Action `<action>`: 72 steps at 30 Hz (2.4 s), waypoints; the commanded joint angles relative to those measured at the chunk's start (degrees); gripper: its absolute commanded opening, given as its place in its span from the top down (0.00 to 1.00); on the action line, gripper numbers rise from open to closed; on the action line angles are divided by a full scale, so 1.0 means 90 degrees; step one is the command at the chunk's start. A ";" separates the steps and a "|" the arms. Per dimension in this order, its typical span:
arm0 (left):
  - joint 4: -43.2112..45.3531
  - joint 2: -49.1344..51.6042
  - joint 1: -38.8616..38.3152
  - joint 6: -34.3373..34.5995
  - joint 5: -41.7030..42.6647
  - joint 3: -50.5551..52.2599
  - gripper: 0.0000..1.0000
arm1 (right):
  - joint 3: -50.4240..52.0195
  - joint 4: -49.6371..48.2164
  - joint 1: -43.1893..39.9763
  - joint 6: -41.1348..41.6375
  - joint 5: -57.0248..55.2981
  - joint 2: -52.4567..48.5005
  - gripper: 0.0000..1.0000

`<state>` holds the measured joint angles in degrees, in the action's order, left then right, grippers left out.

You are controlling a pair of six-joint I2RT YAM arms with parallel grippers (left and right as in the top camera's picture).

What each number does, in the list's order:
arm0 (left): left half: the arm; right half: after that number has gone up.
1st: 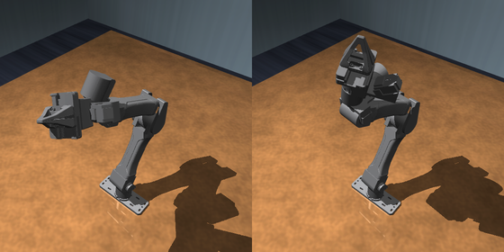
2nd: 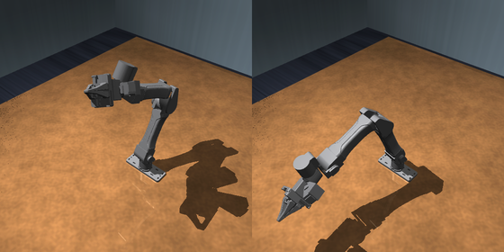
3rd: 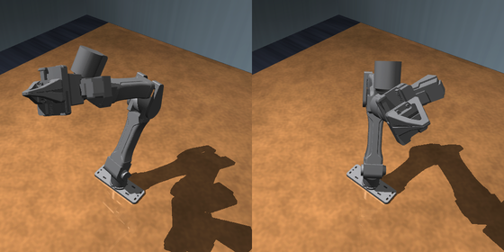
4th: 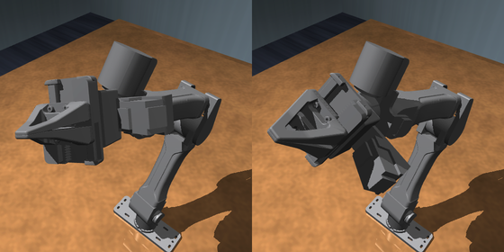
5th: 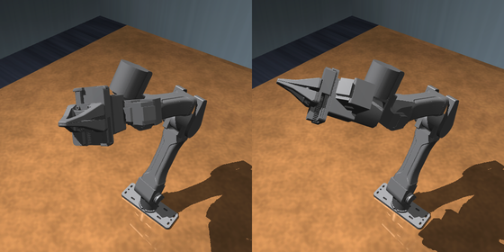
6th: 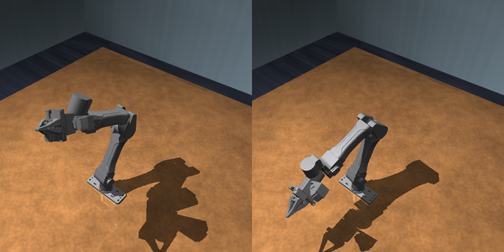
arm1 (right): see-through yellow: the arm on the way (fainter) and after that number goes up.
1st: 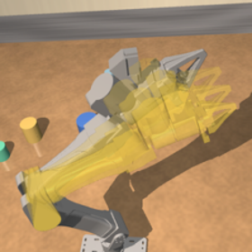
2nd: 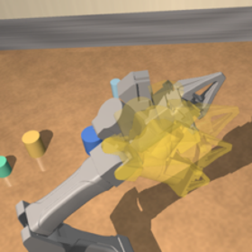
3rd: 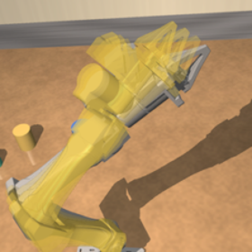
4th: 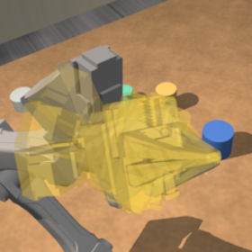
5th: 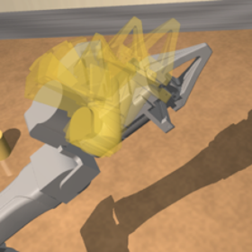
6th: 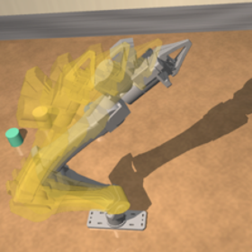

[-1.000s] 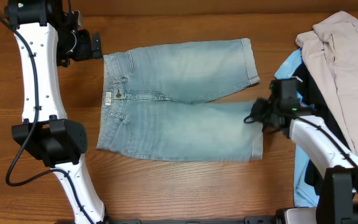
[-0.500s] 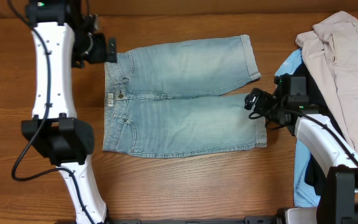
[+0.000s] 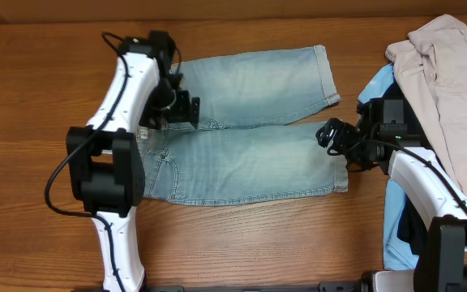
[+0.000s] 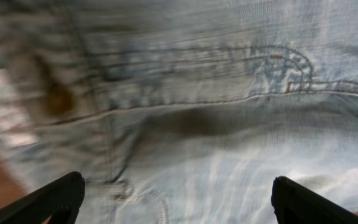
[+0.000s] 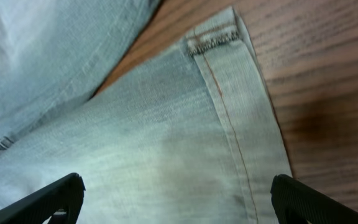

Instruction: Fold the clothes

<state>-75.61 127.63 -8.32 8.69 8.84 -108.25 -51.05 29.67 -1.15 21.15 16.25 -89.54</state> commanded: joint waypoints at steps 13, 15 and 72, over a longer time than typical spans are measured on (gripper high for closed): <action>0.1770 -0.0022 -0.0024 0.0372 -0.1202 0.1800 0.00 | -0.0163 0.0165 -0.0022 -0.0022 0.0036 0.0012 0.00; 0.1940 -0.0022 0.0005 0.0369 -0.1698 0.1921 0.00 | -0.0163 0.0170 -0.0022 -0.0022 0.0036 0.0012 0.00; 0.0221 -0.5610 0.0894 0.5804 -0.3276 0.4248 0.00 | -0.1892 0.4065 0.2776 0.3563 -0.2851 0.1928 0.00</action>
<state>-76.12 76.49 -2.07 52.03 -19.31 -75.40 -69.65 66.96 23.64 49.95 -6.92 -73.06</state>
